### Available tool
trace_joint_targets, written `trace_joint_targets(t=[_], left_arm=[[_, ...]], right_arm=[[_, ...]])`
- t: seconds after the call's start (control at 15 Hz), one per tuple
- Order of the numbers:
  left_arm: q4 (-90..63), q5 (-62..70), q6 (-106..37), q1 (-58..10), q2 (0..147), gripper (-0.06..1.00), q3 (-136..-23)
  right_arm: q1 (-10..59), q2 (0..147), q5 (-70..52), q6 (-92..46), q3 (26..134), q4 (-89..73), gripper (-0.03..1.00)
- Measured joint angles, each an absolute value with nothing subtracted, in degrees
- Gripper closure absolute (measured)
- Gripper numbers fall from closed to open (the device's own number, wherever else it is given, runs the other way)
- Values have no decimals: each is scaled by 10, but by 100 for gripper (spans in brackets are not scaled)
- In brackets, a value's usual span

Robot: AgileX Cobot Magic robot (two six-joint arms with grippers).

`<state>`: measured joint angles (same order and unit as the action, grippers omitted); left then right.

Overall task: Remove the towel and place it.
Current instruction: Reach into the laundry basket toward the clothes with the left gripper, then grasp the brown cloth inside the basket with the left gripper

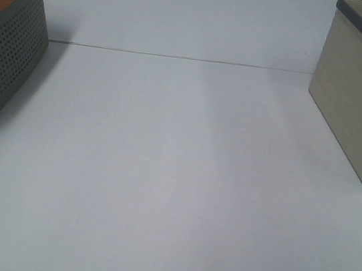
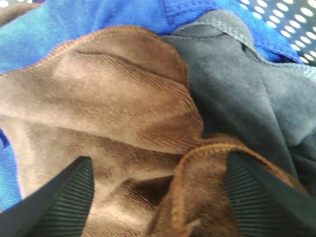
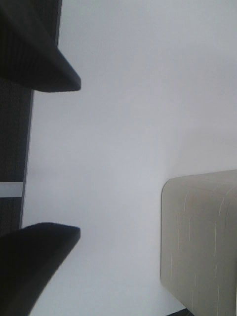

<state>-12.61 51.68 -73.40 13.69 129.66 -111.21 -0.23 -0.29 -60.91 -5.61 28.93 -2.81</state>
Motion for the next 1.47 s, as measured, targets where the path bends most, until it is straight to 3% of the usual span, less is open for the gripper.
trace_joint_targets(t=[0.33, 0.67, 1.13, 1.2, 1.33, 1.47], left_arm=[[-113, 546, -737, 137, 1297, 27, -1112], [-104, 545, -719, 137, 1297, 63, -1112], [-103, 544, -694, 137, 1297, 67, -1112], [-103, 541, -696, 137, 1297, 71, -1112], [-100, 532, -706, 137, 1297, 91, -1112], [-99, 532, -709, 137, 1297, 94, -1112]], right_arm=[[-2, -3, -609, -56, 289, -28, 32], [-2, -3, -609, -56, 289, -28, 32], [-2, -3, -609, -56, 289, -28, 32], [-2, -3, -609, -56, 289, -28, 32], [-2, -3, -609, -56, 289, -28, 32], [-2, -3, -609, -56, 289, -28, 32]])
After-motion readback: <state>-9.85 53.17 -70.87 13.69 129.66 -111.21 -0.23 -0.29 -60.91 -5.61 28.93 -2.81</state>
